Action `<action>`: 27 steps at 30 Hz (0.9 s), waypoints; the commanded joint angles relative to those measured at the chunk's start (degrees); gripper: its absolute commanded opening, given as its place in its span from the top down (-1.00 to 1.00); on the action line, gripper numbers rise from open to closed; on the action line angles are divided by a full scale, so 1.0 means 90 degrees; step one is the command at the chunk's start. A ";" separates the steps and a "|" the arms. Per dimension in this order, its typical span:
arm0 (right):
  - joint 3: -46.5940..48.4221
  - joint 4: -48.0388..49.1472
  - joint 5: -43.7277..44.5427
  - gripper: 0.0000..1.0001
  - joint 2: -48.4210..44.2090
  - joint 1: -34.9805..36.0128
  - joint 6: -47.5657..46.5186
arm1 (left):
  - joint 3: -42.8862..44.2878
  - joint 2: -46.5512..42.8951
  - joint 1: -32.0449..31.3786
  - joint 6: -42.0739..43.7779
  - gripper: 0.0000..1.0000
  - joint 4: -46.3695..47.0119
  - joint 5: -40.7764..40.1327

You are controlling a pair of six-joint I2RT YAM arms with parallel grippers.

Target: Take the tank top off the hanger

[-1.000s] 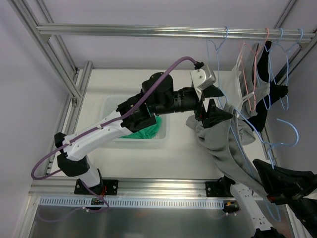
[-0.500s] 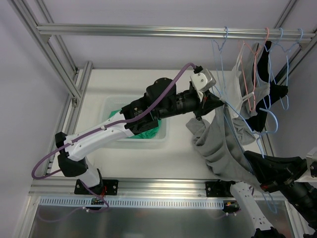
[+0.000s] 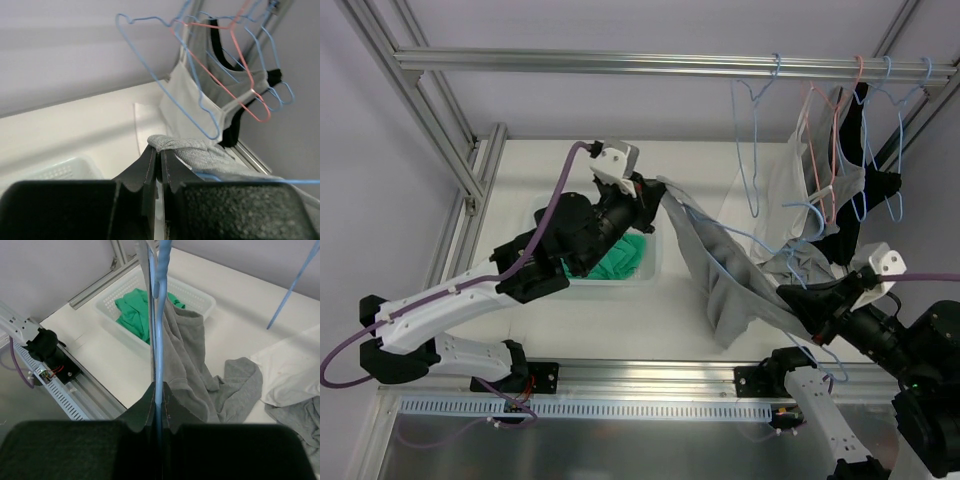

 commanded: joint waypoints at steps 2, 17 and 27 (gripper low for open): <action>-0.0090 0.0523 -0.0965 0.99 -0.0181 0.0043 -0.0457 | -0.0452 -0.0553 0.0134 -0.0372 1.00 0.0313 -0.1450; -0.0460 0.1458 -0.0372 0.99 -0.0864 0.0140 -0.0399 | -0.0375 -0.0583 0.0924 -0.1270 1.00 -0.0489 0.1152; -0.3423 0.6517 0.3613 0.99 -0.2339 0.0140 0.1894 | -0.2362 -0.0183 0.0751 -0.2295 1.00 0.3370 0.6737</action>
